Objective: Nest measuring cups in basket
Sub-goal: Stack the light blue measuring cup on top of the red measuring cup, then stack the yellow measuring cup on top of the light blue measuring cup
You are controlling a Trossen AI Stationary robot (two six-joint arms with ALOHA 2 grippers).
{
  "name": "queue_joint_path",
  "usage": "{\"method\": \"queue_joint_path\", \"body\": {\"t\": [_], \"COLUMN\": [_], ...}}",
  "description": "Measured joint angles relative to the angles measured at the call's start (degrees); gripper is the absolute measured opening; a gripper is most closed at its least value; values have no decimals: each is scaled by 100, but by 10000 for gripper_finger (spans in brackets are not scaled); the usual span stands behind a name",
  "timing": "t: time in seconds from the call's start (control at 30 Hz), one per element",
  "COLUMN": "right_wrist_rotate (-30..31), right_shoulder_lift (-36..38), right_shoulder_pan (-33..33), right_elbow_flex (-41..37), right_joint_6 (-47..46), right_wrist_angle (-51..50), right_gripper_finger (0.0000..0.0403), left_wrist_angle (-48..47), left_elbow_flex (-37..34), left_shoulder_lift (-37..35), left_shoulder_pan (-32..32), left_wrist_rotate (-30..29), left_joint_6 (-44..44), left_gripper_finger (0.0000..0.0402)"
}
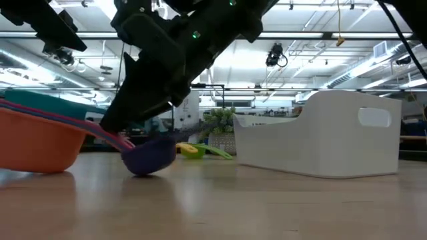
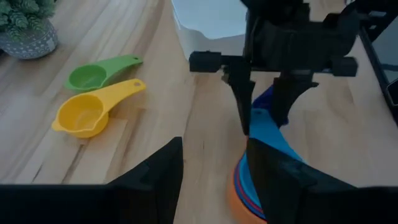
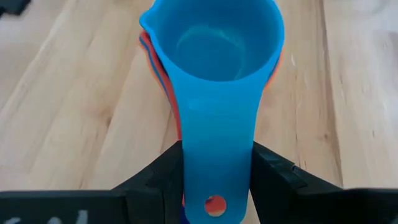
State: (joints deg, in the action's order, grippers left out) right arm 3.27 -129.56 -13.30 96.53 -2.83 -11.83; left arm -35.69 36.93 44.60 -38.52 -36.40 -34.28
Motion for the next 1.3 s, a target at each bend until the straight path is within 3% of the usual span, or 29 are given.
{"method": "queue_joint_path", "body": {"t": [0.33, 0.77, 1.17, 1.3], "right_wrist_rotate": [-2, -13, 26, 284], "right_shoulder_lift": [52, 61, 342, 570], "right_shoulder_pan": [0, 2, 76, 109], "right_elbow_flex": [2, 264, 284, 283], "right_joint_6": [31, 46, 52, 154], "right_wrist_angle": [10, -197, -430, -635], "right_gripper_finger": [161, 238, 242, 242], "left_wrist_angle": [42, 29, 16, 10], "left_elbow_flex": [0, 0, -2, -2], "left_shoulder_lift": [2, 2, 2, 2], "left_shoulder_pan": [2, 2, 4, 4], "left_wrist_rotate": [20, 22, 26, -6], "left_joint_6": [1, 11, 48, 152], "left_gripper_finger": [182, 182, 182, 182]}}
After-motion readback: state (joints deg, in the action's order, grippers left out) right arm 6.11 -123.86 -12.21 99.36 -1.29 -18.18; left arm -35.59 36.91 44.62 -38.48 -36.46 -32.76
